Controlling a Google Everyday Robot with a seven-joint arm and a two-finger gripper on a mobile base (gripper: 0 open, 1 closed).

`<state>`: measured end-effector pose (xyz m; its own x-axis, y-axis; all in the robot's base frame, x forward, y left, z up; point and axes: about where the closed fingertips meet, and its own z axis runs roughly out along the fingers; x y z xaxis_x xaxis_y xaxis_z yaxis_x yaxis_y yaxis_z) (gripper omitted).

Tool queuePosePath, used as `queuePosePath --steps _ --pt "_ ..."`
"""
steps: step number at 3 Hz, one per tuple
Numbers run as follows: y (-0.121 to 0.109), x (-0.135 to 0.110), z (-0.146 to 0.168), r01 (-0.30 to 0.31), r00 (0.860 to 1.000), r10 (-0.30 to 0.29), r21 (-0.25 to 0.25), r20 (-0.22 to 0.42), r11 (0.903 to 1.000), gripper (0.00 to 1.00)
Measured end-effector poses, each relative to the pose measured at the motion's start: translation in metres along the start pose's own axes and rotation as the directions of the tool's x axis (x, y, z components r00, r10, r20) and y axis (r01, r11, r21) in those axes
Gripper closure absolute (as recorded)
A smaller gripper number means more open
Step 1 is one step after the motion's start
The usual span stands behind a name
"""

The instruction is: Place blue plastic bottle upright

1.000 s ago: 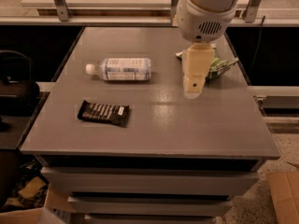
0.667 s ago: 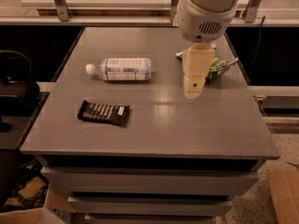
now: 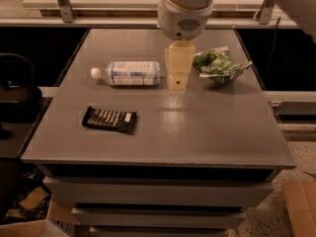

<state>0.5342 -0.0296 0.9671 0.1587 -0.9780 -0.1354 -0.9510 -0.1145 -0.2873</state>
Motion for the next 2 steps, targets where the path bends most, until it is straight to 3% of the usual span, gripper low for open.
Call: queuePosePath --steps 2 --pt "-0.039 -0.069 0.042 0.046 0.999 -0.045 -0.065 0.016 0.9968 0.0"
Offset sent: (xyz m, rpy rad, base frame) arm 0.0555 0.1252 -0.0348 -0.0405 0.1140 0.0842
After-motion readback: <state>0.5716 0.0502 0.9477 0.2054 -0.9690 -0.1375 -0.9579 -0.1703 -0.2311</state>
